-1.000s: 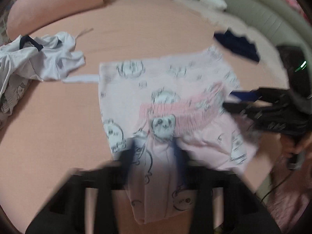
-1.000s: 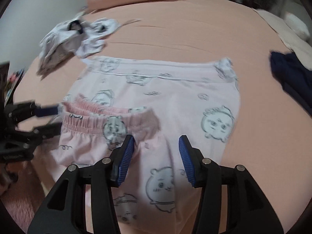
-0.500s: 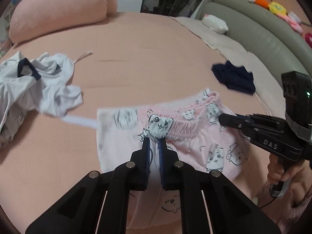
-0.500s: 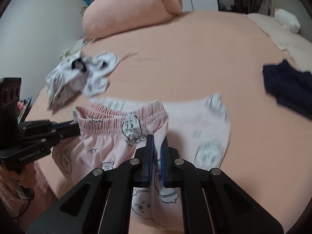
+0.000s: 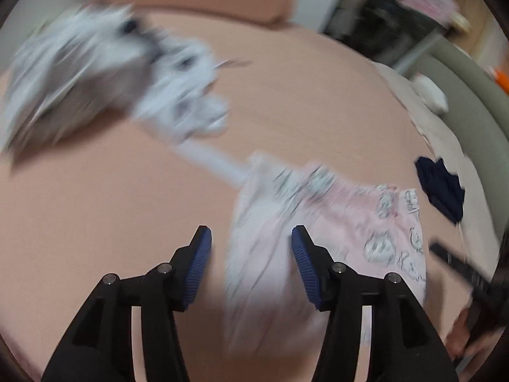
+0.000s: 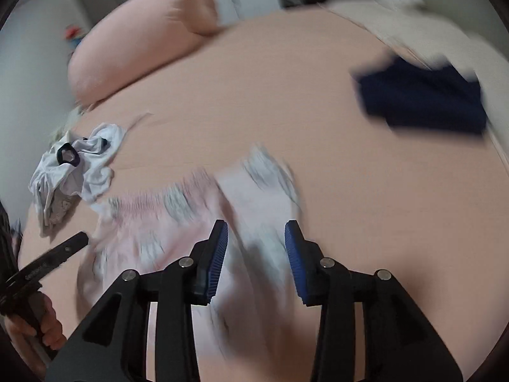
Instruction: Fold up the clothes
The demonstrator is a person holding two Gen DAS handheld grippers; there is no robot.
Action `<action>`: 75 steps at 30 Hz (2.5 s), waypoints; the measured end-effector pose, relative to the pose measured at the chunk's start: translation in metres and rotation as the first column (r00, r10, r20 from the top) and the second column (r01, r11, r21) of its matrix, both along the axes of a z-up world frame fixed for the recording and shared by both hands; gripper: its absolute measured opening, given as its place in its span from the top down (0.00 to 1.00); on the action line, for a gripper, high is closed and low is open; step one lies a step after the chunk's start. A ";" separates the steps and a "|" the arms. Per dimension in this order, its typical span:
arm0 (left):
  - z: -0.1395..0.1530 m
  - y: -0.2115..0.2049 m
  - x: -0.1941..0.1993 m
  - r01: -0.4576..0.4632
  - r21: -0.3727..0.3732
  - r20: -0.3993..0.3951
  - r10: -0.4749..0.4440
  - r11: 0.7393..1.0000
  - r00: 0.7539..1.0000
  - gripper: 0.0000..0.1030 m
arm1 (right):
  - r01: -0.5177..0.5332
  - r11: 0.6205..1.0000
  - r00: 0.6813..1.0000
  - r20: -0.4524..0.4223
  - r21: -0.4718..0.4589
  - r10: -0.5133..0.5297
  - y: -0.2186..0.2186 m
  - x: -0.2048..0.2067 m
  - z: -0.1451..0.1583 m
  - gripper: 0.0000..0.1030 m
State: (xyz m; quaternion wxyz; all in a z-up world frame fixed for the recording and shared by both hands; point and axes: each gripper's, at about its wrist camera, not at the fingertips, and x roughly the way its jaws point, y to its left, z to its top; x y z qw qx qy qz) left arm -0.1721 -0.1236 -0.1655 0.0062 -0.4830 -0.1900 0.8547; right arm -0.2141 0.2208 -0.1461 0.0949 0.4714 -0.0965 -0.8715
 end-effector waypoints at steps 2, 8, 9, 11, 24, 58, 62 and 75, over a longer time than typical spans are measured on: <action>-0.008 0.001 0.020 0.018 0.067 0.024 -0.019 0.998 1.000 0.47 | -0.017 1.000 0.999 0.032 -0.006 0.017 0.000 0.012 -0.006 0.62; -0.021 0.016 0.033 0.095 0.026 0.056 -0.096 0.995 0.994 0.49 | -0.074 0.997 0.989 0.125 -0.026 0.076 -0.002 0.044 -0.025 0.62; -0.020 0.020 0.032 0.099 0.000 0.052 -0.099 0.995 0.994 0.57 | -0.088 0.996 0.987 0.134 -0.028 0.091 -0.004 0.042 -0.031 0.62; -0.017 0.023 0.031 0.098 -0.006 0.037 -0.098 0.995 0.994 0.83 | -0.094 0.995 0.986 0.132 -0.037 0.098 -0.005 0.041 -0.032 0.74; 0.019 0.029 0.075 0.291 0.031 0.006 -0.291 0.956 0.957 0.88 | -0.121 0.992 0.988 0.092 -0.043 0.125 0.019 0.102 0.000 0.94; 0.001 0.025 0.105 0.237 0.002 0.040 -0.236 0.972 0.971 0.92 | -0.174 0.980 0.983 0.070 0.101 0.168 0.005 0.149 -0.023 0.96; 0.006 0.023 0.107 0.240 -0.063 0.061 -0.236 0.969 0.970 0.93 | -0.182 0.973 0.982 0.069 0.139 0.174 0.004 0.150 -0.024 0.97; 0.007 0.025 0.089 0.255 -0.035 0.024 -0.255 0.966 0.967 0.97 | -0.118 0.991 0.991 -0.051 0.064 0.121 0.027 0.150 0.006 0.95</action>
